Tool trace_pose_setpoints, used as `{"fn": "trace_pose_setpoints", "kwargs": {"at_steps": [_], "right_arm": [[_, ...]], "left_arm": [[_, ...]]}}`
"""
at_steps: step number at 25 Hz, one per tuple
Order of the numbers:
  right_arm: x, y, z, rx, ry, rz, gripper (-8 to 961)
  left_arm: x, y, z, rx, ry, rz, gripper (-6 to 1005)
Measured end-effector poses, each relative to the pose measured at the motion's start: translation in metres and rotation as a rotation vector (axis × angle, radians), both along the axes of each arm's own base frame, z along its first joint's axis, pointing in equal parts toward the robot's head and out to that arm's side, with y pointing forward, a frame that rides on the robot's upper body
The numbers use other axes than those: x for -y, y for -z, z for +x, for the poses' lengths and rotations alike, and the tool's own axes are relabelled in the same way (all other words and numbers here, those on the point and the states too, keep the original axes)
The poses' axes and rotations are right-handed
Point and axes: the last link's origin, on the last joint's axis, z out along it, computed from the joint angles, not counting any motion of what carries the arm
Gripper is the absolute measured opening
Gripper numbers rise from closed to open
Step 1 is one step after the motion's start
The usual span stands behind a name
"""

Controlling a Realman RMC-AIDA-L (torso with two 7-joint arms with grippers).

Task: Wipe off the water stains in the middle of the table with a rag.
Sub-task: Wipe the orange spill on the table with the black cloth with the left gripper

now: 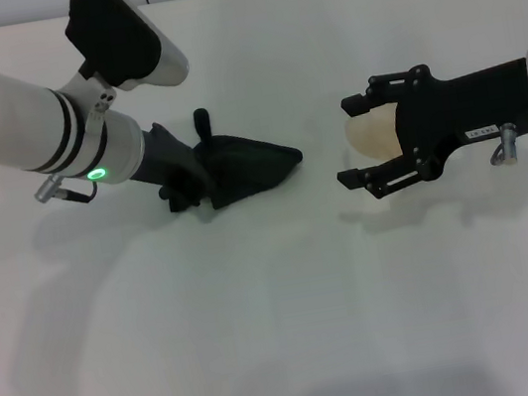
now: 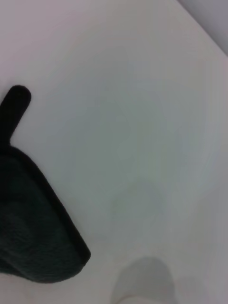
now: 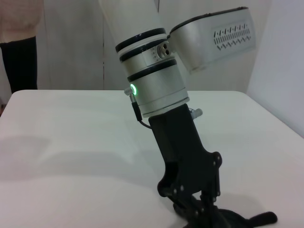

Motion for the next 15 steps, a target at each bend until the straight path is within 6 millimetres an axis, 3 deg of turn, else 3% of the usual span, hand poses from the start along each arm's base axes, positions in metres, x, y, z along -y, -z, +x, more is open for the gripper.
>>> {"fn": "trace_pose_setpoints", "kwargs": {"at_steps": [15], "right_arm": [[0.001, 0.0, 0.002, 0.0, 0.006, 0.002, 868]], "left_arm": [[0.01, 0.014, 0.02, -0.015, 0.133, -0.07, 85]]}}
